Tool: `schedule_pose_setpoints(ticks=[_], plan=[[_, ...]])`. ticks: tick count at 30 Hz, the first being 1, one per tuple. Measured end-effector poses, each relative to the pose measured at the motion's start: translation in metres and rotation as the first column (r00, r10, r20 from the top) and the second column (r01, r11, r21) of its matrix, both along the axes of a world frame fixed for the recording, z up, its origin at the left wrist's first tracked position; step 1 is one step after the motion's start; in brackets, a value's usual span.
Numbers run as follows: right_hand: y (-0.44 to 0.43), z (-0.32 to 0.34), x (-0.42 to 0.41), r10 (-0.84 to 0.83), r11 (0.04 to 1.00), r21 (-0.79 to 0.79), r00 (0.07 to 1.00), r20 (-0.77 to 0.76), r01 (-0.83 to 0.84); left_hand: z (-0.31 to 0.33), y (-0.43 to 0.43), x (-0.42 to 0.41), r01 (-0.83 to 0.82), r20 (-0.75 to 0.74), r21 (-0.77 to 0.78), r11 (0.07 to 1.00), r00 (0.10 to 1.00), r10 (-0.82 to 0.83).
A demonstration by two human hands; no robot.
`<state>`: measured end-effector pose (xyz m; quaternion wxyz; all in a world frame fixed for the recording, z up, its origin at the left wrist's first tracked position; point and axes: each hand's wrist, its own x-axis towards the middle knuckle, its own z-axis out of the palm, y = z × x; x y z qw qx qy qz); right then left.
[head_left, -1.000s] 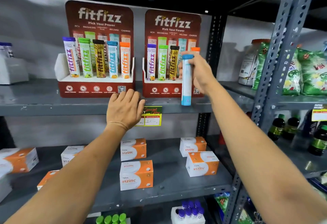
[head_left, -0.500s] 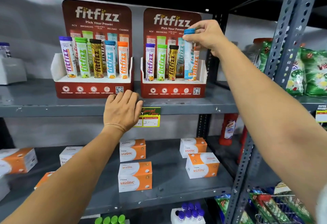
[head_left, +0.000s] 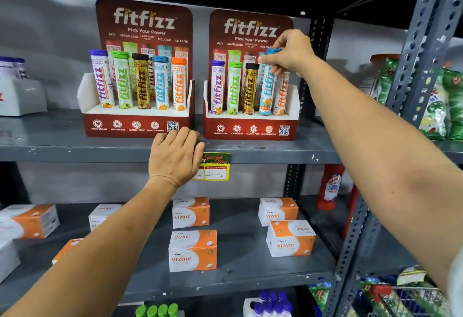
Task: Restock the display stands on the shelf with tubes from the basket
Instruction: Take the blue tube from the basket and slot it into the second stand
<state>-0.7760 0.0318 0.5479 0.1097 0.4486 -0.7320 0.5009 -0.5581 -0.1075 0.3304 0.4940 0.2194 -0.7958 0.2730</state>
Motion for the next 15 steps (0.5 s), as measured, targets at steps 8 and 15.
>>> schedule_pose_setpoints(ticks=[8,15], plan=[[-0.005,-0.0049,-0.0071,-0.033,0.999,0.031,0.999,-0.022,0.034,-0.0004,-0.0001,-0.0013,-0.005,-0.012,-0.019,1.0,1.0,0.005],[-0.0058,-0.0095,-0.0058,-0.035,0.989,0.137,0.993,-0.114,0.051,0.0,-0.0001,-0.0012,-0.014,0.005,0.004,1.0,1.0,0.014]])
